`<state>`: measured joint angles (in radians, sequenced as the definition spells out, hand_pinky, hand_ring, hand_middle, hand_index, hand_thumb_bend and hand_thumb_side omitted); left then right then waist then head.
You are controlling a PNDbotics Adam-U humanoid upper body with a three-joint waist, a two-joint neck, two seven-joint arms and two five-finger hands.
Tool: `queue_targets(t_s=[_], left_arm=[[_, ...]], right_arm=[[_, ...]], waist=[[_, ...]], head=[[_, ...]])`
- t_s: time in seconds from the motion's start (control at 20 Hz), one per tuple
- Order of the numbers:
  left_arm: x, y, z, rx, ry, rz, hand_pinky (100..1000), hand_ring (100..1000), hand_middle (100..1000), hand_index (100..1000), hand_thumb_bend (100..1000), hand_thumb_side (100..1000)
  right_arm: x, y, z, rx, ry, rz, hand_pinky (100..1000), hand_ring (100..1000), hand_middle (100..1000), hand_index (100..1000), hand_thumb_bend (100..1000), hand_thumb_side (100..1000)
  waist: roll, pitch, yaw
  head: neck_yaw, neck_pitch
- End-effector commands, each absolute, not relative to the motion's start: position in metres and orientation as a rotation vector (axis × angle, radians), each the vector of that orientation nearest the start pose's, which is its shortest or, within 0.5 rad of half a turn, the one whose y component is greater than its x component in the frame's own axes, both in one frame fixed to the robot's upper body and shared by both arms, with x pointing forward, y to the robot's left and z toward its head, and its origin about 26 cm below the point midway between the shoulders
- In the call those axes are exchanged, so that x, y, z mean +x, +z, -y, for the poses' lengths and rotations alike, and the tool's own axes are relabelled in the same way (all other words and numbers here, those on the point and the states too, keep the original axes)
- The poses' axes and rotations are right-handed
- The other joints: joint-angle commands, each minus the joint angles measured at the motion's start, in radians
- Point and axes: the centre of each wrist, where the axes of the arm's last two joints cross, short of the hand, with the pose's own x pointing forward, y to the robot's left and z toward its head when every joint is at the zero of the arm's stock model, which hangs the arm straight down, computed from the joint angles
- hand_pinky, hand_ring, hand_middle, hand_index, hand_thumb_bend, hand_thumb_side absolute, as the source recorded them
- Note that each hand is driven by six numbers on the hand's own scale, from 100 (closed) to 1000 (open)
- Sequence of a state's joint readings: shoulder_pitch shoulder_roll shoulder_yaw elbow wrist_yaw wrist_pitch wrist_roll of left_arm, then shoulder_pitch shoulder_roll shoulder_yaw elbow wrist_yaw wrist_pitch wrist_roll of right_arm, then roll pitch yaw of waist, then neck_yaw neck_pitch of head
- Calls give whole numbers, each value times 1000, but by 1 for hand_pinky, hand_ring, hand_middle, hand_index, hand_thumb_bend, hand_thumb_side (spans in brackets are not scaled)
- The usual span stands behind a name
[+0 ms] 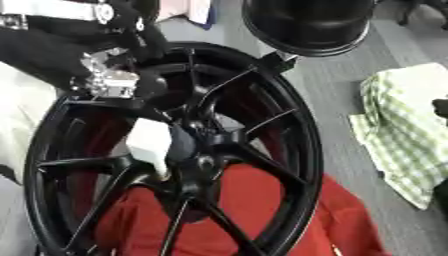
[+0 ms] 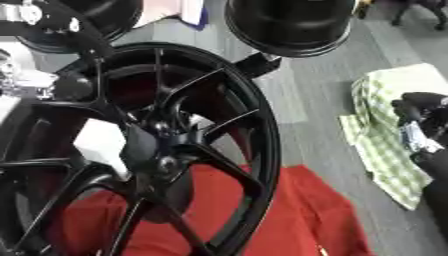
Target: Pull the pin out of the wheel hub.
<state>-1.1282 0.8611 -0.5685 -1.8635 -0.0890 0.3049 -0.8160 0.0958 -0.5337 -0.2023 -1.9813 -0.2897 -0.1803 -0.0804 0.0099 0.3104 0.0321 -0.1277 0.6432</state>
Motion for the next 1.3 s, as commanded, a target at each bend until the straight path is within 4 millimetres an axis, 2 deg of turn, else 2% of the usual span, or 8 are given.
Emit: queue_targets(t_s=[0.05,0.2,0.25,0.6,0.9,1.3], left_arm=[[294,382,-176,480,-2024,1521,928,839,810,909,512,866],[281,381,-179,499,-2040,1547,927,841,812,909,500,829],[280,380,-180,506,-2040,1547,927,844,814,911,506,788],[283,367,-192,622,-2059,1512,926,874,836,923,514,646],[286,358,-203,615,-2012,1472,926,868,833,915,509,671],[288,352,-202,579,-1965,1467,912,846,814,897,489,667]], right_arm=[[241,154,373,-316,196,2133,838,777,549,702,100,261],[241,154,373,-313,198,2134,838,777,549,702,100,263],[242,154,372,-312,199,2134,838,777,549,702,100,260],[243,154,371,-307,201,2134,838,777,548,702,100,267],[243,155,370,-304,197,2135,838,776,546,702,100,269],[244,154,369,-298,188,2132,838,776,545,702,100,272]], waist=[[-1,-10,-2],[1,-4,-4],[1,-3,-5],[3,4,-11],[5,9,-17],[6,14,-24]], head=[[-10,-24],[-10,-30],[-11,-32],[-9,-30],[-12,-16],[-1,-5]])
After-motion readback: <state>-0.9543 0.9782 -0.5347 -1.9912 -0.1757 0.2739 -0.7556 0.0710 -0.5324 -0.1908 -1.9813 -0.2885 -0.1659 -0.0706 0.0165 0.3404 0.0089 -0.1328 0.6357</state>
